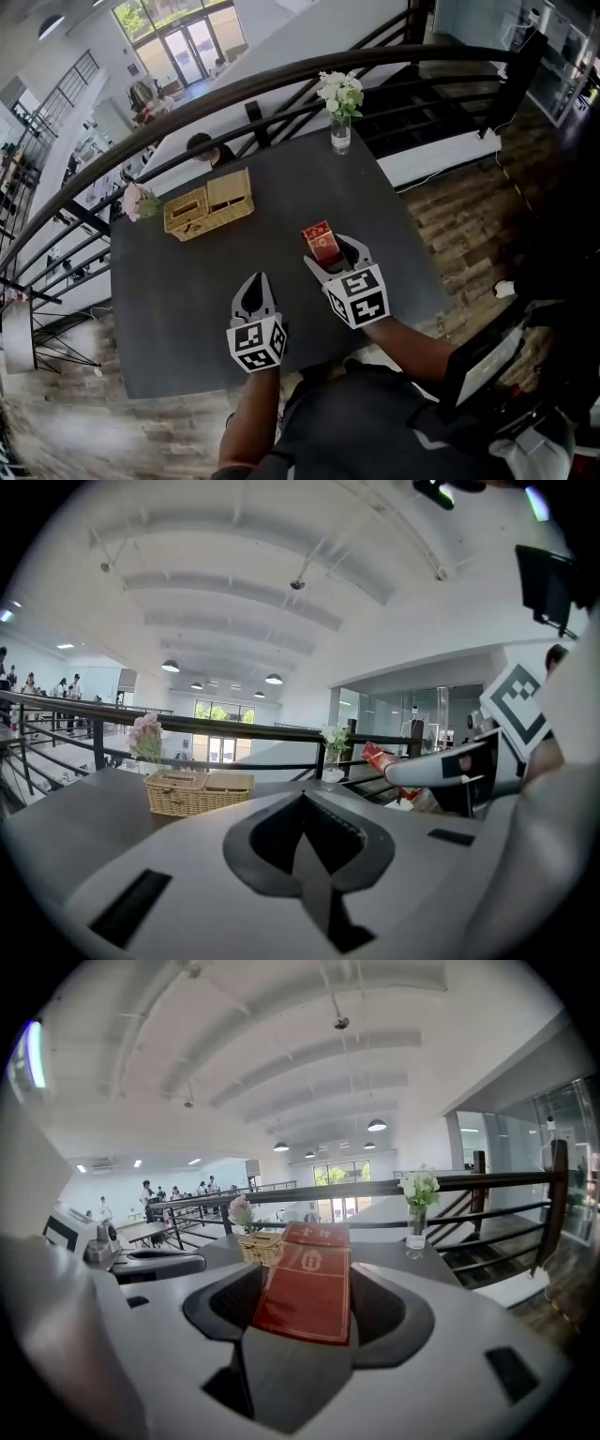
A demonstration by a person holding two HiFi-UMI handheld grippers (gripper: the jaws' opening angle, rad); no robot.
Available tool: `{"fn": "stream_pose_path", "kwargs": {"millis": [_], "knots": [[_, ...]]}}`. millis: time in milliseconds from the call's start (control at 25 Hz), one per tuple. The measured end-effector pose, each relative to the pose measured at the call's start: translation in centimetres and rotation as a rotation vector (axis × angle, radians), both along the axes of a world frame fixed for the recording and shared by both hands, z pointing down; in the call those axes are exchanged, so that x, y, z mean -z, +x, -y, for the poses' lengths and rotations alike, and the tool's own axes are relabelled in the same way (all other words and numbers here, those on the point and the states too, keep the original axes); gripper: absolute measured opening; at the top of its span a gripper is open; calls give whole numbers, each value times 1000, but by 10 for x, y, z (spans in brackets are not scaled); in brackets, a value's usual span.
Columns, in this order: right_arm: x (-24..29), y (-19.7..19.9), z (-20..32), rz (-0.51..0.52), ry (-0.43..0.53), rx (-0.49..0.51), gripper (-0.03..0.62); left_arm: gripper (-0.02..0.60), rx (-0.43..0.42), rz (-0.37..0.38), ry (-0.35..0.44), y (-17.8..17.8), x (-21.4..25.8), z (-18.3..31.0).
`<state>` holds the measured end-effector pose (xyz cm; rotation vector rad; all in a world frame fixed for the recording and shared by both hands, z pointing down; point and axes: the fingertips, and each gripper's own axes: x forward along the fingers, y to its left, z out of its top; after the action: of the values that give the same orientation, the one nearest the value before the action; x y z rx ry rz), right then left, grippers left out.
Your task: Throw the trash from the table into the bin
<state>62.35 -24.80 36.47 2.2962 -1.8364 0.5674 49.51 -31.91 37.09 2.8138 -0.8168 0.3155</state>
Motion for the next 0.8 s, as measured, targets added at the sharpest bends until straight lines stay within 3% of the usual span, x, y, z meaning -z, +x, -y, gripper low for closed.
{"fn": "stream_pose_path", "kwargs": {"millis": [280,440,600,800], "knots": [[19,-10,-26,-8,64,107,299,11,113,-28,54,-22,30,-34],[16,-30,-25,4,81,191,299,11,159,-3,88,-44,33,-54],[37,-69,-27,24,107,301,299,11,281,12,96,-94,53,-74],[67,-162,-36,0,151,484,298,11,423,43,131,-192,70,-110]]}}
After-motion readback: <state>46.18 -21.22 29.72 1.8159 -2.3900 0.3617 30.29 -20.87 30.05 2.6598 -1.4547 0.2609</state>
